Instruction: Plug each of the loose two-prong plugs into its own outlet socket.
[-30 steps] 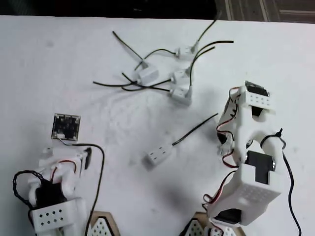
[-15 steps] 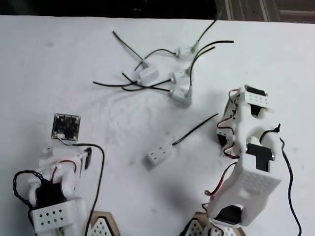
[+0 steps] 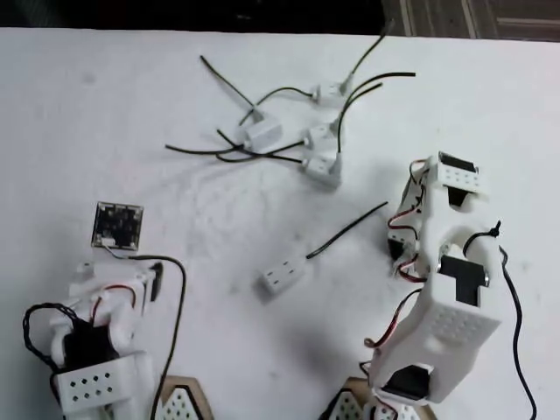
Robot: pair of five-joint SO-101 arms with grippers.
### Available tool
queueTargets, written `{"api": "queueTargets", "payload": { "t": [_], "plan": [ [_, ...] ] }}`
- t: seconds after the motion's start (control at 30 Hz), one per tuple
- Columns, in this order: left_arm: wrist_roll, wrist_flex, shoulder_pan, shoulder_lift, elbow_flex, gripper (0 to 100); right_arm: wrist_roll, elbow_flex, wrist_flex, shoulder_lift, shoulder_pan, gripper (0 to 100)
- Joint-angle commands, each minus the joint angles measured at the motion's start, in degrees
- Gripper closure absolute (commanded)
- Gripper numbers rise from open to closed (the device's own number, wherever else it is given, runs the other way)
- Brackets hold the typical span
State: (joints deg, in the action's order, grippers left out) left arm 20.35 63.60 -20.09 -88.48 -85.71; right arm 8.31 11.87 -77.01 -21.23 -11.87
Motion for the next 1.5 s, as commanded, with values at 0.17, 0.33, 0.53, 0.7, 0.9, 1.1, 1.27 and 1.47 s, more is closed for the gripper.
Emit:
{"api": "queueTargets", "payload": {
  "t": [0.17,0.33,0.53,0.7,0.9,1.1,1.27,1.47],
  "plan": [
    [0.4,-1.1,2.0,-0.6,0.1,74,-1.2,-1.5,-5.0,4.6,3.1,98.1],
    [0.4,-1.1,2.3,-0.6,0.0,74,-10.2,-1.1,-12.7,15.0,5.4,98.1],
    [0.3,-1.0,2.2,-0.6,0.0,74,-20.1,4.9,-10.0,20.3,7.2,98.1],
    [0.4,-1.0,2.1,-0.6,0.0,74,-34.5,10.6,-6.5,18.2,5.6,98.1],
    [0.4,-1.0,2.1,-0.6,0.0,74,-43.5,11.3,-6.5,15.3,4.7,97.5],
    [0.5,-0.9,2.0,-0.6,0.0,74,-43.5,11.0,-8.8,14.6,5.7,86.5],
    [0.5,-1.1,-0.3,-0.6,0.0,74,-43.6,11.0,-11.8,14.6,9.7,87.3],
    [0.5,-1.1,-0.8,-0.6,0.0,74,-43.9,8.0,-11.7,14.1,10.1,87.5]
  ]
}}
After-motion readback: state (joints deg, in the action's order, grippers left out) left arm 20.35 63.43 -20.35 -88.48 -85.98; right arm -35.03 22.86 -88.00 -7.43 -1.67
